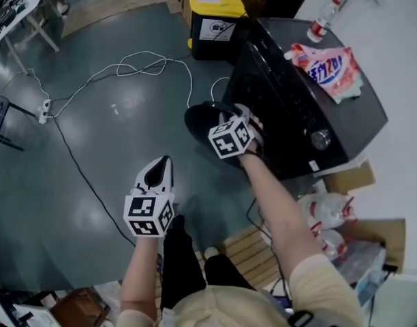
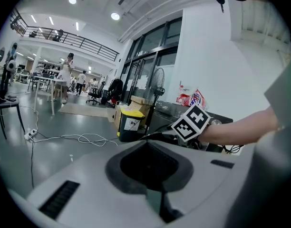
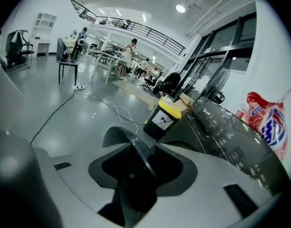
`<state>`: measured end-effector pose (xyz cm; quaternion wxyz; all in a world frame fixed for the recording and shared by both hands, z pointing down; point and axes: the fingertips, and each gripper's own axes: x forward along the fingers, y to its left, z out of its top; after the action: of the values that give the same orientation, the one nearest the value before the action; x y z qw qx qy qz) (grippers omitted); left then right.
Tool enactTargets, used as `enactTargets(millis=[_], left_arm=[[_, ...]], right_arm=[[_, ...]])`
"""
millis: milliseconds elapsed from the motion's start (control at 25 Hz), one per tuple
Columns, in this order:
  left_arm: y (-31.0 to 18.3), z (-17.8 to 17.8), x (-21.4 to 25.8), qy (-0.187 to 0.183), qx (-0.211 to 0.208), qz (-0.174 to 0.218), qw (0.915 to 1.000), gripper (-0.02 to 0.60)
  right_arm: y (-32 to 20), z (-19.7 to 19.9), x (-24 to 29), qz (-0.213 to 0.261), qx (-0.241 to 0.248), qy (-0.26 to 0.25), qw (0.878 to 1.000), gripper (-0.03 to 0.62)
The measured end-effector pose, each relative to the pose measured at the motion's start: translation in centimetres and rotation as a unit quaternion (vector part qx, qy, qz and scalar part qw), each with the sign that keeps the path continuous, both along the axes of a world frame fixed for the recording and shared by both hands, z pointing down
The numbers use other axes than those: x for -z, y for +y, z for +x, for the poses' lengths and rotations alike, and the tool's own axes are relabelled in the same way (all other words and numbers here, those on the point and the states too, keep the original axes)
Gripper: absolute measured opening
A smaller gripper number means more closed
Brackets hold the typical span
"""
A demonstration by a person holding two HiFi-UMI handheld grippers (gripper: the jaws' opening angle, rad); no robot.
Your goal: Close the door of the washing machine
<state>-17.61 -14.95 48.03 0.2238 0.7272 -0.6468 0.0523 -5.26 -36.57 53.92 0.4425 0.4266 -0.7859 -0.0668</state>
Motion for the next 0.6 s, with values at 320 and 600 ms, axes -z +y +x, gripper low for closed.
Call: enactTargets(millis=[320, 600], left_arm=[[-2.4, -0.4, -0.3, 0.024, -0.008, -0.01, 0.9996, 0.005], [-5.3, 0.3, 0.1, 0.031, -0.04, -0.014, 0.9986, 0.005]], right_arm=[[-2.7, 0.6, 0.3, 0.011, -0.037, 0.0, 0.999, 0.153], [-4.3, 1.6, 0.1, -0.007, -0.073, -0.007, 0.997, 0.153]])
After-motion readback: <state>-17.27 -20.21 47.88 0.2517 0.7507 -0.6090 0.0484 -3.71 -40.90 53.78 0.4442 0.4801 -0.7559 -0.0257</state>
